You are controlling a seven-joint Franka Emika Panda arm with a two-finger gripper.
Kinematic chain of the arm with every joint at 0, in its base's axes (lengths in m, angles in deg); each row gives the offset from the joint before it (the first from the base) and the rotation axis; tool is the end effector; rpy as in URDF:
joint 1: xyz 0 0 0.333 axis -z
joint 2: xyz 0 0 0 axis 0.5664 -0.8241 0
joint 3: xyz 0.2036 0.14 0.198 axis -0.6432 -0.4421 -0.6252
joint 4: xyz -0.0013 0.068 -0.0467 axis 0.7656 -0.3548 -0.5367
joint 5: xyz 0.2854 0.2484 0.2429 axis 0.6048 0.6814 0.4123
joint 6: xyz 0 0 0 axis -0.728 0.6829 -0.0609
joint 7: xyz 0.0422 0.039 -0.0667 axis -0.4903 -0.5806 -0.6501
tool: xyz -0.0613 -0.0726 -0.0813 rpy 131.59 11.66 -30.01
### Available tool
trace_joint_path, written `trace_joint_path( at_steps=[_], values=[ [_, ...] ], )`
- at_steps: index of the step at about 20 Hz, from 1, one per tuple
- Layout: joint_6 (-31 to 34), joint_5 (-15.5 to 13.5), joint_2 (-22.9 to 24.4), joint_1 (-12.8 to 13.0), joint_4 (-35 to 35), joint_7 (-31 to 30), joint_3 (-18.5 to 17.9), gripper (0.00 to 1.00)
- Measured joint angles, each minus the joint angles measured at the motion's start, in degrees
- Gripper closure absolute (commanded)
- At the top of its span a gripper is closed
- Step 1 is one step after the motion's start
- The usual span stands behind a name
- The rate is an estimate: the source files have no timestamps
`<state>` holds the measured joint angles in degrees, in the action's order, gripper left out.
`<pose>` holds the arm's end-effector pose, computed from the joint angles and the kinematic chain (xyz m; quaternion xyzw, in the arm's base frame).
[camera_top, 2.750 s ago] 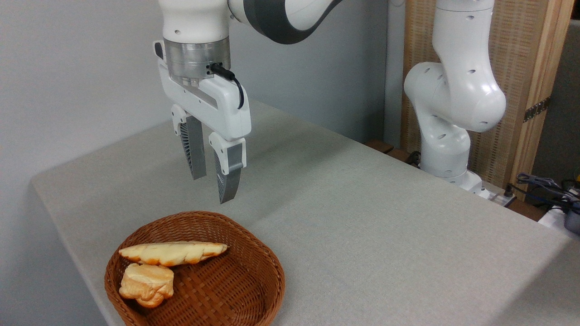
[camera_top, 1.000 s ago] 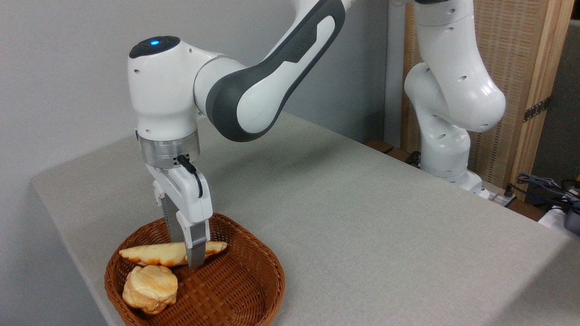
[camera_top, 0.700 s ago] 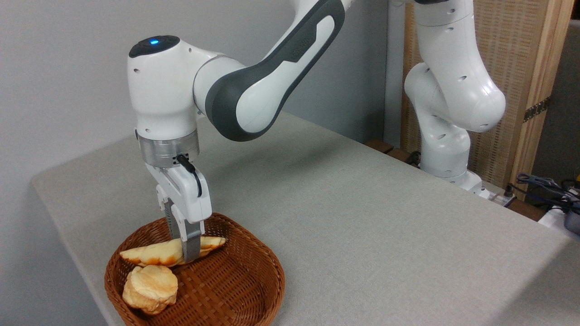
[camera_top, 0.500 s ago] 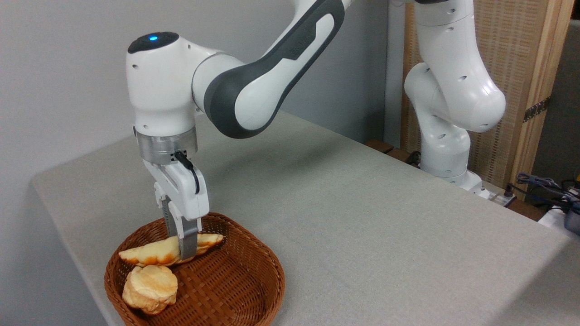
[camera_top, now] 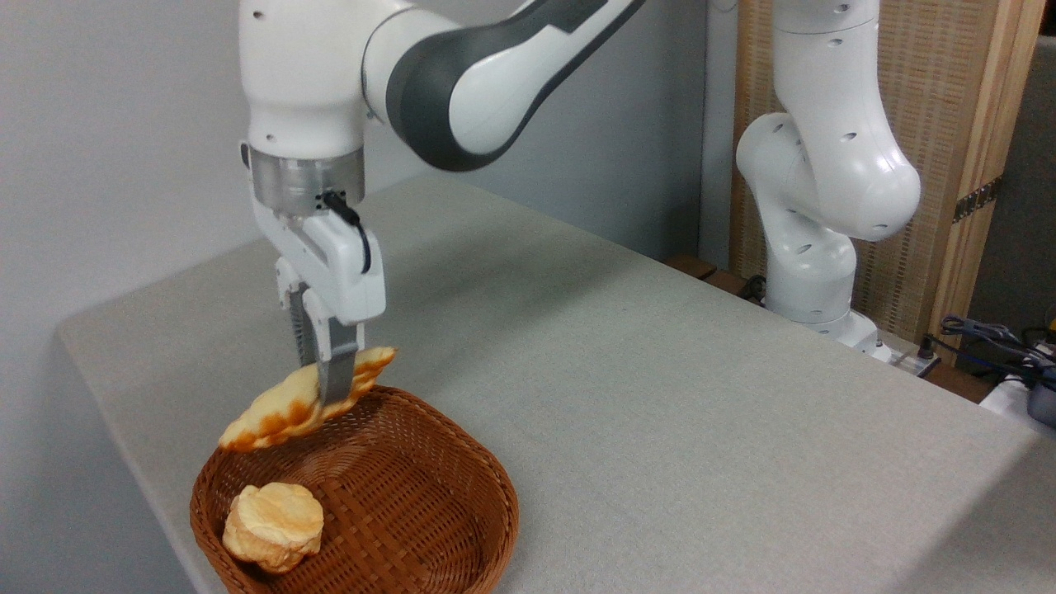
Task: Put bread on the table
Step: 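Lift the bread roll out of the basket and carry it beyond the rim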
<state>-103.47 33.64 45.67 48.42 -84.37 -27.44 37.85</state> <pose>0.6607 -0.1054 0.4723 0.9070 -0.4072 0.1063 0.0146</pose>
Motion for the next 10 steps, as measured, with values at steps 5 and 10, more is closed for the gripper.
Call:
trace_joint_path(
  at_steps=[5,10],
  values=[
    [8.6,-2.0,3.2,0.0,0.0,0.0,0.0,0.60],
    [19.0,-4.4,6.1,0.1,0.0,0.1,0.1,0.29]
  ],
)
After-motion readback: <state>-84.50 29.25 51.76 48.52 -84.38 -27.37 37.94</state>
